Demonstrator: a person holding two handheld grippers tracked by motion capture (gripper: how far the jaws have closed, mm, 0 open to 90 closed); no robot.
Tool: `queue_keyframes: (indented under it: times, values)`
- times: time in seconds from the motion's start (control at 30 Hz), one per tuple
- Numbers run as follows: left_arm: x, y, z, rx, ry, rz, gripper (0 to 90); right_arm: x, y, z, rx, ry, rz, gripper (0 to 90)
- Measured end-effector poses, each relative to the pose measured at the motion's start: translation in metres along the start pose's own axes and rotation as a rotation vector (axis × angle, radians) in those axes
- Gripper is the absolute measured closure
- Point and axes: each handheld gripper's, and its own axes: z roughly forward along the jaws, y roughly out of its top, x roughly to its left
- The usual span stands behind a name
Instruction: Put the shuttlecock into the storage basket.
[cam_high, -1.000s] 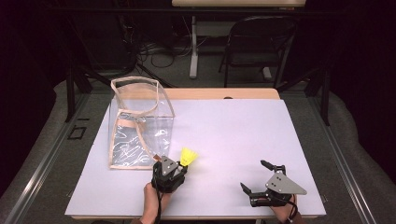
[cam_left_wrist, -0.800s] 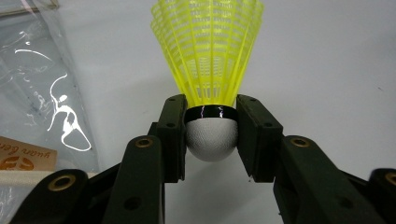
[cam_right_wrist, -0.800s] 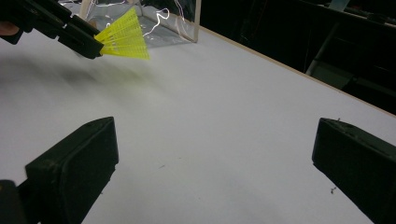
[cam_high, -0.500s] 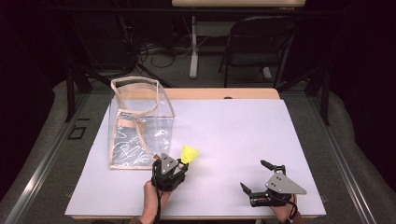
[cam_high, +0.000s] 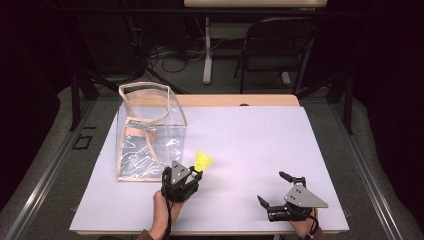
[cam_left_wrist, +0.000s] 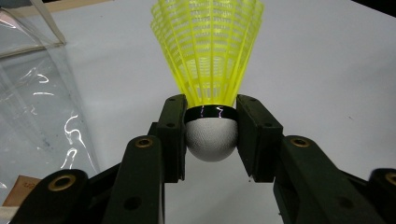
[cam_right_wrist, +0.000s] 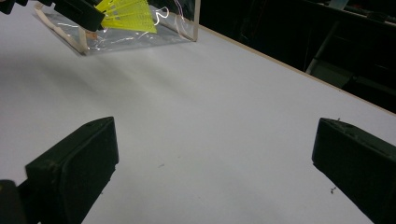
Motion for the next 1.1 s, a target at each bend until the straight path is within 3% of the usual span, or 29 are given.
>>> queue_keyframes:
  times: [1.1]
  values:
    - [0.004,0.015,-0.003,-0.002,-0.032,0.054,64.7,0.0,0.0,0.0,0.002,-0.003,0.002,0.0]
